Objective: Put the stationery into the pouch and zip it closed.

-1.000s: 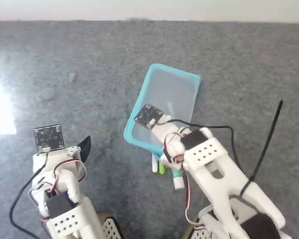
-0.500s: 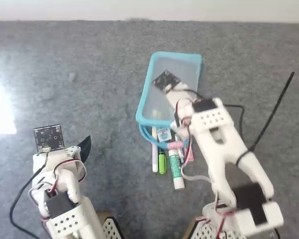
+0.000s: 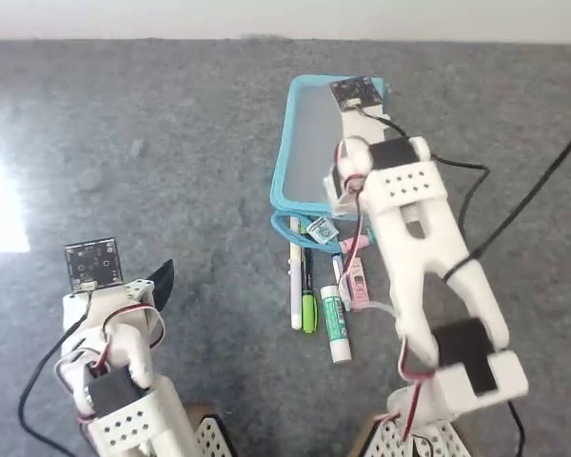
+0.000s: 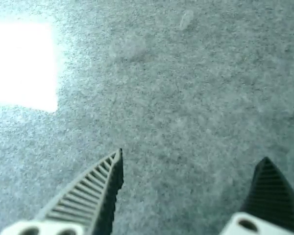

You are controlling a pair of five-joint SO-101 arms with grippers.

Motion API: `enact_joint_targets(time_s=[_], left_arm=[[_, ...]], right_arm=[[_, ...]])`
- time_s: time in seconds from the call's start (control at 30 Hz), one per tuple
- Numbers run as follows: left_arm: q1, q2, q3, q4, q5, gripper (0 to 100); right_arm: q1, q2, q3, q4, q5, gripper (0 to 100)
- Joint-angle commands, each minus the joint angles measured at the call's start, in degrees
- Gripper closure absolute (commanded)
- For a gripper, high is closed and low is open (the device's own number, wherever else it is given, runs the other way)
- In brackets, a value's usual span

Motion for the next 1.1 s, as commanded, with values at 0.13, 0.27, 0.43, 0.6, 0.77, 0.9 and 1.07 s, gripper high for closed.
enact_joint_targets(time_s=[0.13, 0.27, 0.43, 0.6, 0.77, 0.9, 1.07], left_arm=[[-0.26, -0.53, -0.4, -1.32, 0.7, 61], [-0.18, -0.53, -0.4, -1.41, 0.7, 61], [-0.18, -0.62, -0.4, -1.49, 0.7, 61], [1.76, -0.62, -0.4, -1.23, 0.7, 61], [1.76, -0.62, -0.4, -1.23, 0.7, 61], [1.76, -0.62, -0.4, -1.23, 0.7, 61], [1.76, -0.53, -0.4, -1.23, 0.7, 61]], right_arm=[[-1.89, -2.42, 9.05, -7.52, -38.33, 74.7], [-0.92, -0.13, 8.97, -10.68, -41.23, 74.7], [-1.8, 1.36, 9.32, -10.77, -41.32, 74.9], [-1.71, 5.76, 9.14, -11.12, -41.23, 75.0], [-1.71, 9.98, 9.05, -13.05, -41.23, 75.0], [-1.63, 11.12, 9.05, -14.46, -41.23, 75.0], [-1.27, 11.56, 9.32, -14.37, -41.23, 75.1]])
